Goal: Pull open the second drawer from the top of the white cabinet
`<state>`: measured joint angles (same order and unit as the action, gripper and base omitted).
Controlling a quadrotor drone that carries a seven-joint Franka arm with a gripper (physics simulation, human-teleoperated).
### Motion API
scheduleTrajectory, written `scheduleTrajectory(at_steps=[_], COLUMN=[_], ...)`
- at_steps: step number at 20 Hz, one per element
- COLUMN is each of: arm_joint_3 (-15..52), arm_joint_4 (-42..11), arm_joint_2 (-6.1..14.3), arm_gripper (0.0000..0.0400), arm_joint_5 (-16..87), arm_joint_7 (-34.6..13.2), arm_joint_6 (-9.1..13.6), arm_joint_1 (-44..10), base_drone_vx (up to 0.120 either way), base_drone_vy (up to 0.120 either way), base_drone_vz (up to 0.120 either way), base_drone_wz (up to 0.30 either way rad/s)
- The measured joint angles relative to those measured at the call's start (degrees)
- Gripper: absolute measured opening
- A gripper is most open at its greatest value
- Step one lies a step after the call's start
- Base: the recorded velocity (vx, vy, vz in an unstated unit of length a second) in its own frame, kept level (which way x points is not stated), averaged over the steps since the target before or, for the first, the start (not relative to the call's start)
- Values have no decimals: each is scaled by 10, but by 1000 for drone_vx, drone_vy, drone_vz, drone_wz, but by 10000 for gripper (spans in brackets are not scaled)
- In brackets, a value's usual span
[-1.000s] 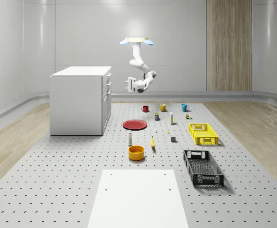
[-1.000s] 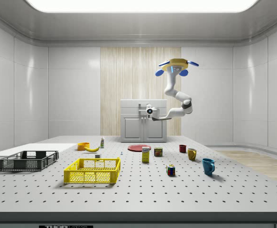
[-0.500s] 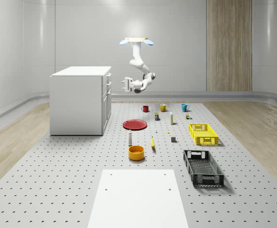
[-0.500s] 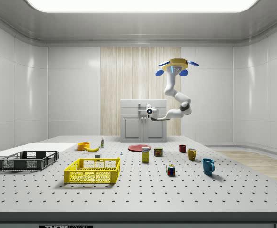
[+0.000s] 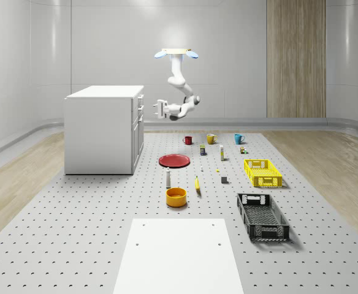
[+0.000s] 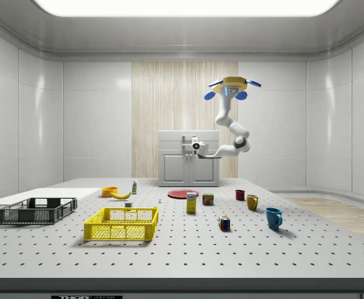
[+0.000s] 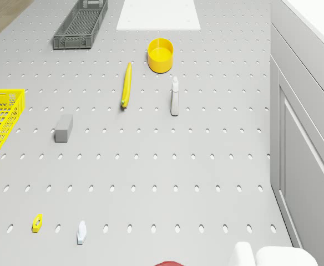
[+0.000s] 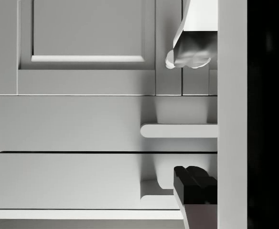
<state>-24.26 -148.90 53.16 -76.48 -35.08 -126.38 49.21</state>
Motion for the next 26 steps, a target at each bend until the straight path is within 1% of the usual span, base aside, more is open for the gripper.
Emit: scheduleTrajectory(at_steps=[3,8,12,20,26], arm_joint_3=[14,33,43,61,85], arm_joint_4=[5,11,9,7,15], arm_joint_2=[-15,-34,-45,-60,-81], arm_gripper=[305,305,305,305,305], arm_joint_5=[-21,-49,-67,-90,-119], arm_joint_7=[10,23,37,53,66], arm_joint_6=[-6,-9,-7,5,5], arm_joint_1=[2,0,-7,-26,-35], base_drone_vx=[0,0,0,0,0], base_drone_vy=[0,0,0,0,0], base_drone_vz=[0,0,0,0,0], base_drone_wz=[0,0,0,0,0])
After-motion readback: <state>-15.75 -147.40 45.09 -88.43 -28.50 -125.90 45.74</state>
